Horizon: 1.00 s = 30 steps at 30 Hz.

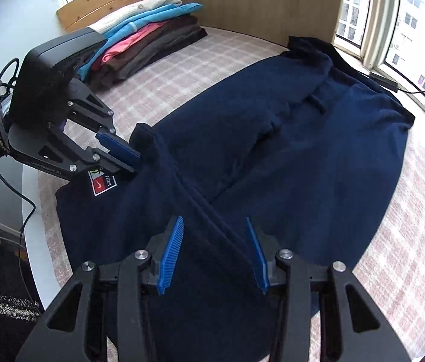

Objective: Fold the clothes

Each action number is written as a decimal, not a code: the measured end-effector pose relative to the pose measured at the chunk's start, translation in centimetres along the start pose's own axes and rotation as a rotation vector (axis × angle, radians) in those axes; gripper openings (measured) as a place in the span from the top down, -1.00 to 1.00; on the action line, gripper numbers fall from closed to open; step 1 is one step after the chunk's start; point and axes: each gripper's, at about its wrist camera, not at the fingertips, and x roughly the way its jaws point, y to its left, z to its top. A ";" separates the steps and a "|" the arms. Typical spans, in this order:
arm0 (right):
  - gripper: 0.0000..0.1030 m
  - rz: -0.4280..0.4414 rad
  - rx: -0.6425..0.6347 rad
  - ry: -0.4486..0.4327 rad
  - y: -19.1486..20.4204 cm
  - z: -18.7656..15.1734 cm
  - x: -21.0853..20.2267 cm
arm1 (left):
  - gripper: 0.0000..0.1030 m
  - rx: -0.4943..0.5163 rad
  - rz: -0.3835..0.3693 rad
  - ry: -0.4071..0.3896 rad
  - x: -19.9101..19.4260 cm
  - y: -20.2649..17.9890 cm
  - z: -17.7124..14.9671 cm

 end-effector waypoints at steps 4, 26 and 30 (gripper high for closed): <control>0.20 0.069 -0.039 0.044 0.8 1.7 2.4 | 0.70 -0.004 -0.010 -0.006 0.1 0.0 -0.1; 0.77 -0.009 0.302 -0.077 -4.1 -5.1 -3.8 | 0.48 -0.025 -0.078 -0.088 -1.6 -0.3 0.3; 0.86 -0.134 0.373 0.012 -4.6 -8.0 -1.9 | 0.54 -0.079 -0.041 -0.032 0.0 1.3 1.2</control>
